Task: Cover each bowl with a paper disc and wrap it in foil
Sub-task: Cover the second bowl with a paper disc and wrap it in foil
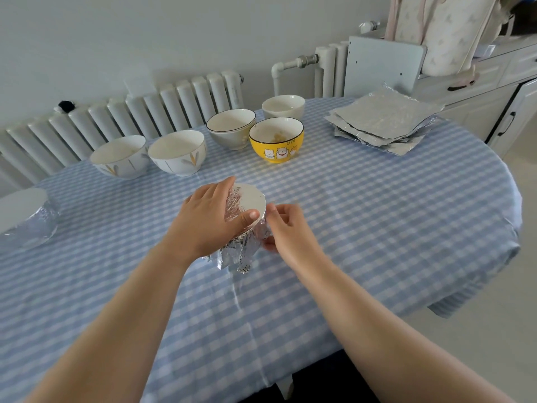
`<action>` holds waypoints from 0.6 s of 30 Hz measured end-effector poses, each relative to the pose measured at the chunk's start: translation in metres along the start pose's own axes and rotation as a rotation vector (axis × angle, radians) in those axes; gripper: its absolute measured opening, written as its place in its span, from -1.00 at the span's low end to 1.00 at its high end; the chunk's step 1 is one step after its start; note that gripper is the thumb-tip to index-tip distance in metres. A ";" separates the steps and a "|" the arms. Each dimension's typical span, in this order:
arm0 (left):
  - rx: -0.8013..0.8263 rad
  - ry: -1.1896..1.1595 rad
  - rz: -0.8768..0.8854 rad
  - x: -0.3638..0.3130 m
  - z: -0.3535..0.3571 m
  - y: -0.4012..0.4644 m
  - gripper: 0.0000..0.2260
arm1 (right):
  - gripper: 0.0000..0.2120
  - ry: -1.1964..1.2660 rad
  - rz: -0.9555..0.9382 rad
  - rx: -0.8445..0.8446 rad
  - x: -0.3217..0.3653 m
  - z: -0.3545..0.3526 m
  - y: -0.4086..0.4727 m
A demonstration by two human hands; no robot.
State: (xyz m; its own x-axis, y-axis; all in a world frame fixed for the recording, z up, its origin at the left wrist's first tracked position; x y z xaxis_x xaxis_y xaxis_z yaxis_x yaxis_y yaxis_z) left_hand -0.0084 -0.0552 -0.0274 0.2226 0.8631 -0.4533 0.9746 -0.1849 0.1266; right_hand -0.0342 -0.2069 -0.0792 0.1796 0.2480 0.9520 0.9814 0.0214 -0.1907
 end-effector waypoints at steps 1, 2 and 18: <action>-0.001 0.005 -0.002 -0.001 0.000 0.000 0.01 | -0.73 0.024 0.004 -0.022 -0.002 0.002 -0.001; -0.002 0.012 -0.006 -0.003 0.000 -0.001 0.01 | -0.75 0.064 0.014 -0.039 -0.003 0.002 -0.001; -0.171 0.117 -0.291 -0.002 0.007 0.000 -0.06 | -0.75 -0.172 -0.149 -0.207 0.018 0.004 0.031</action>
State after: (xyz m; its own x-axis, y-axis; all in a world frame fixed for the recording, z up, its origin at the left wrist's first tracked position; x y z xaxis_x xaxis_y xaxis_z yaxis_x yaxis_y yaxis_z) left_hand -0.0089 -0.0605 -0.0320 -0.0779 0.9179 -0.3890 0.9761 0.1496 0.1576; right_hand -0.0013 -0.1982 -0.0692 0.0361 0.4173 0.9081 0.9922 -0.1232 0.0172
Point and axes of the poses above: each hand's wrist, its own y-axis towards the middle knuckle, its own z-axis out of the palm, x = y × z, the point moved 7 cm from there along y, towards the middle knuckle, and after that the axes turned 14 degrees about -y, right-handed, at the moved point
